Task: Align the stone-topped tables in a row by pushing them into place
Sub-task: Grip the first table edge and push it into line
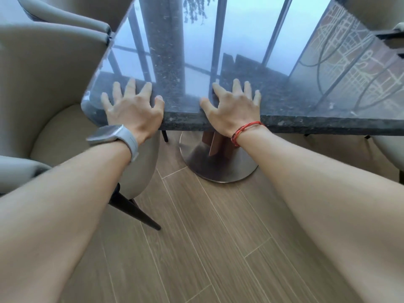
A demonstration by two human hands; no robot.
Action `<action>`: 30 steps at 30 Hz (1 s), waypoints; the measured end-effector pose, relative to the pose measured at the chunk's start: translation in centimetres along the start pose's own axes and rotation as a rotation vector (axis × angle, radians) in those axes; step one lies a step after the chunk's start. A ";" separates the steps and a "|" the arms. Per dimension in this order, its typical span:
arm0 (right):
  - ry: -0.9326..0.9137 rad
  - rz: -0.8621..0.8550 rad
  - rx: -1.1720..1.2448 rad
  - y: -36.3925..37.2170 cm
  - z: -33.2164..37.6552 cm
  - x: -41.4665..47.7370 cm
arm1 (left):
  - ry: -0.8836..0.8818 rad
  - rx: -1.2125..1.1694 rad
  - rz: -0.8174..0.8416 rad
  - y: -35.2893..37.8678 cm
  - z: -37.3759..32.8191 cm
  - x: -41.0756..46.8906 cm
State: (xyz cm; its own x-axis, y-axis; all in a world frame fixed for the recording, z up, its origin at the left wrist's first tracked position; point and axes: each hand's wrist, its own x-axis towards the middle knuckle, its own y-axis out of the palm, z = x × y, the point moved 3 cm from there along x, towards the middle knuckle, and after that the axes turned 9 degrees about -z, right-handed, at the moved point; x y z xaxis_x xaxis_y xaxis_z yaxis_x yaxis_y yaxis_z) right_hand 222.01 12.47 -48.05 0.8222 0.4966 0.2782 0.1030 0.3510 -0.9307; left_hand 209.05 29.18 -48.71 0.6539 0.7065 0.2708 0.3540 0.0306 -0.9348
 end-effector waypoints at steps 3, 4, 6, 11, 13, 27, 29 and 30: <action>-0.023 0.028 0.003 -1.3 -0.6 -0.8 | 0.020 -0.046 0.007 -0.6 -2.5 -1.4; -0.032 0.030 -0.001 -1.8 -1.0 -1.2 | 0.051 -0.068 0.013 -0.7 -3.8 -1.9; -0.042 0.033 -0.010 -2.8 -2.3 -2.0 | 0.105 -0.128 0.015 -0.9 -6.8 -2.7; -0.023 0.026 -0.061 -6.0 -8.3 -2.8 | 0.205 -0.204 0.152 -0.4 -14.3 -3.4; 0.004 0.094 -0.111 -6.7 -11.7 -2.7 | 0.209 -0.136 0.289 0.5 -15.9 -3.6; -0.116 0.200 -0.207 -5.4 -16.0 -2.4 | 0.198 0.046 0.361 0.6 -17.2 -3.7; -0.122 0.192 -0.209 -5.3 -16.0 -2.7 | 0.189 0.042 0.362 0.6 -17.1 -3.7; -0.122 0.183 -0.210 -5.2 -16.0 -2.8 | 0.186 0.044 0.363 0.6 -17.0 -3.8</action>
State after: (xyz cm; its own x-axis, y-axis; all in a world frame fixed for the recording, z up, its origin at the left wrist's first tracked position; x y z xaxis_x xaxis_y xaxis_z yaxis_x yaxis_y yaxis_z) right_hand 228.12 -3.47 -47.81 0.7656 0.6328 0.1157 0.0829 0.0813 -0.9932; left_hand 218.14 14.46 -46.34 0.8421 0.5374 -0.0455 0.0515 -0.1642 -0.9851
